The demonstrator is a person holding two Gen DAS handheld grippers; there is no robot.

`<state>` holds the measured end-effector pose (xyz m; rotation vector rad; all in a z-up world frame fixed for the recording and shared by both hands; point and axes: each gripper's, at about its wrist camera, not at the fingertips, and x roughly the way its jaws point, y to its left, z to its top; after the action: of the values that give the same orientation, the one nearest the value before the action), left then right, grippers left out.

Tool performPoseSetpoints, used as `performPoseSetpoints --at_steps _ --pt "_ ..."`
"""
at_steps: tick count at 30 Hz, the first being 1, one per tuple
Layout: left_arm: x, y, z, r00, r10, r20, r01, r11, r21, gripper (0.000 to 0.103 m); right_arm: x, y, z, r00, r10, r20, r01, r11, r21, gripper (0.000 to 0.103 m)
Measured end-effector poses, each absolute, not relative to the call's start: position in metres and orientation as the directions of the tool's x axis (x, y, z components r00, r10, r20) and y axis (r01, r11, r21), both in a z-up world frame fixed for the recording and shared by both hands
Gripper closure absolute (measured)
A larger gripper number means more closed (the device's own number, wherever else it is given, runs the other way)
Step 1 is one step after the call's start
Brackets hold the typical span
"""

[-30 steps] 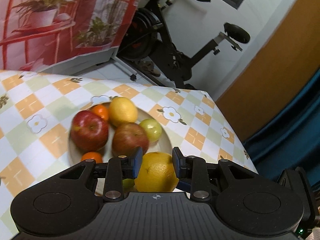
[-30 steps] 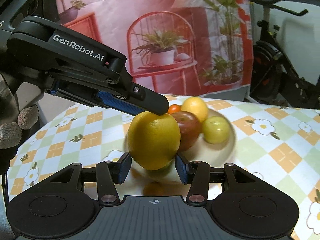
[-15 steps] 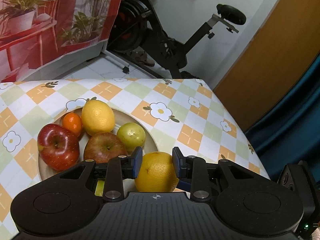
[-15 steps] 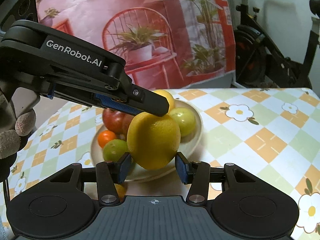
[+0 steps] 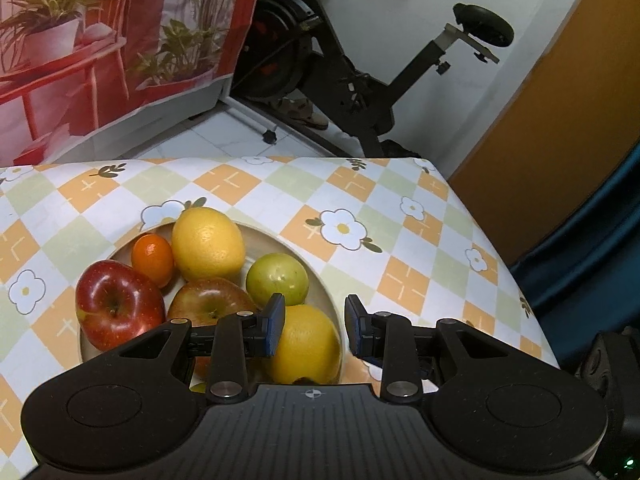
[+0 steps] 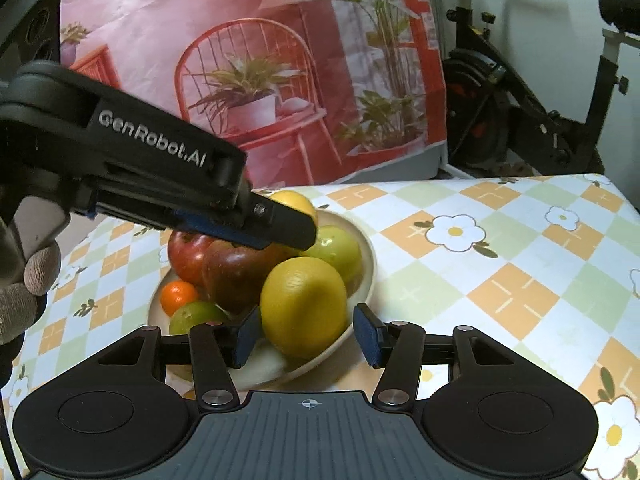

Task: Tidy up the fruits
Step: 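Withdraw the open left tool from the plate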

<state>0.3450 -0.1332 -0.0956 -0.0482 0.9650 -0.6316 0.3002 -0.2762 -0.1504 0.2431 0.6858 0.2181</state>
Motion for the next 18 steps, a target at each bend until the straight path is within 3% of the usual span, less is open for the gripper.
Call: performPoseSetpoints --at_steps 18 --pt "0.282 -0.067 -0.064 0.639 -0.415 -0.648 0.396 0.899 -0.185 0.070 0.229 -0.270 -0.150 0.851 0.195 -0.488 -0.105 0.973 0.206 0.054"
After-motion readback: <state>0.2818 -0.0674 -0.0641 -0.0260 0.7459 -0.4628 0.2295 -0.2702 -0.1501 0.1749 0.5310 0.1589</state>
